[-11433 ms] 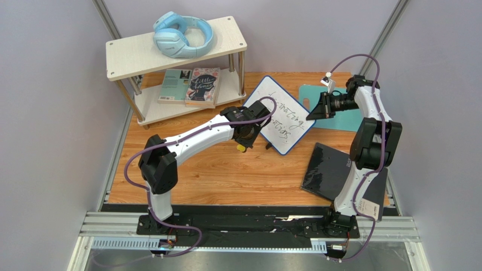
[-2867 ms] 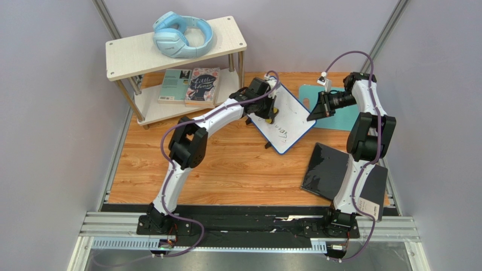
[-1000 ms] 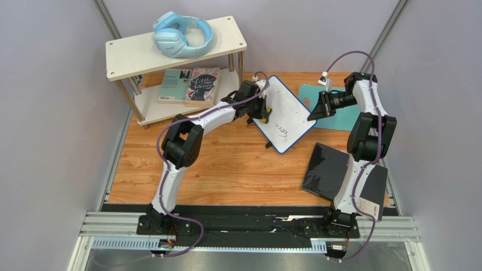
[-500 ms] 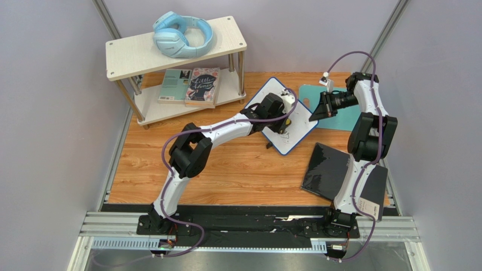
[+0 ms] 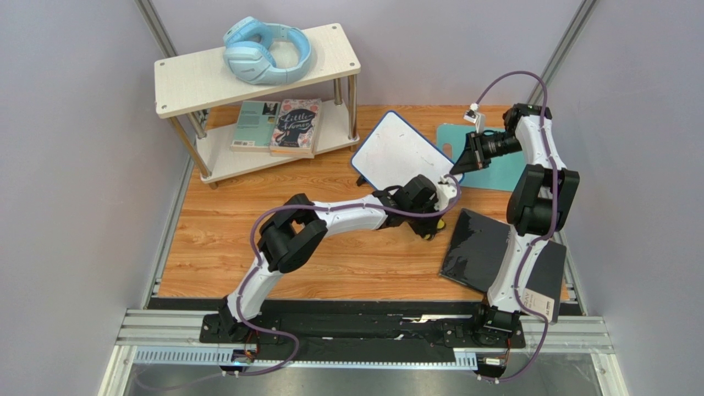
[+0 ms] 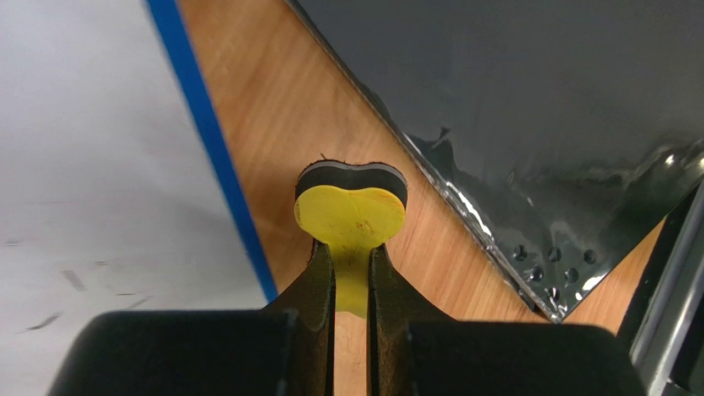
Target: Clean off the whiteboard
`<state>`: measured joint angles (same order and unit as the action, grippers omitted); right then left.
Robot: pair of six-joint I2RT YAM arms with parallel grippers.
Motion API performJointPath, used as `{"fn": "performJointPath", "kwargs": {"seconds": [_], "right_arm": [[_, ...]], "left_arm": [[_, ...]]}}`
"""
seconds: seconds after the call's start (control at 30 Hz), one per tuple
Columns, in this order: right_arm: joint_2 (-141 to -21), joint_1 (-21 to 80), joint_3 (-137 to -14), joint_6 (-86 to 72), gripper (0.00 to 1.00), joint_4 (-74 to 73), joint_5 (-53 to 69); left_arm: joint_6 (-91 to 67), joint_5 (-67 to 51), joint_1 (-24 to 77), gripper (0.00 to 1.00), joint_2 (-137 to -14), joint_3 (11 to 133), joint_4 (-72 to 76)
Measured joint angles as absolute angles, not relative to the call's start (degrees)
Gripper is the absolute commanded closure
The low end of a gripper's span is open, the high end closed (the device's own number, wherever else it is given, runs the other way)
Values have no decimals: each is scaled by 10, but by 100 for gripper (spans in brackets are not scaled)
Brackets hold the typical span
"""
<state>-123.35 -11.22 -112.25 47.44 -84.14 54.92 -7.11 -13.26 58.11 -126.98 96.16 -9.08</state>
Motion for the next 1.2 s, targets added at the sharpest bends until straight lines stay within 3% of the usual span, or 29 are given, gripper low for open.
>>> {"fn": "performJointPath", "kwargs": {"seconds": [0.6,0.77,0.97,1.2], "right_arm": [[-1233,-101,-1125,468,100,-834,566],[-1234,-101,-1126,468,100,-834,564],[-1234,-101,-1126,468,100,-834,562],[-1234,-101,-1126,468,100,-834,562]], "left_arm": [[-50,-171,557,100,-1237,883,-51],[-35,-173,571,100,-1177,848,-45],[-29,-105,575,100,-1108,819,-12],[-51,0,523,100,-1141,865,-15]]}}
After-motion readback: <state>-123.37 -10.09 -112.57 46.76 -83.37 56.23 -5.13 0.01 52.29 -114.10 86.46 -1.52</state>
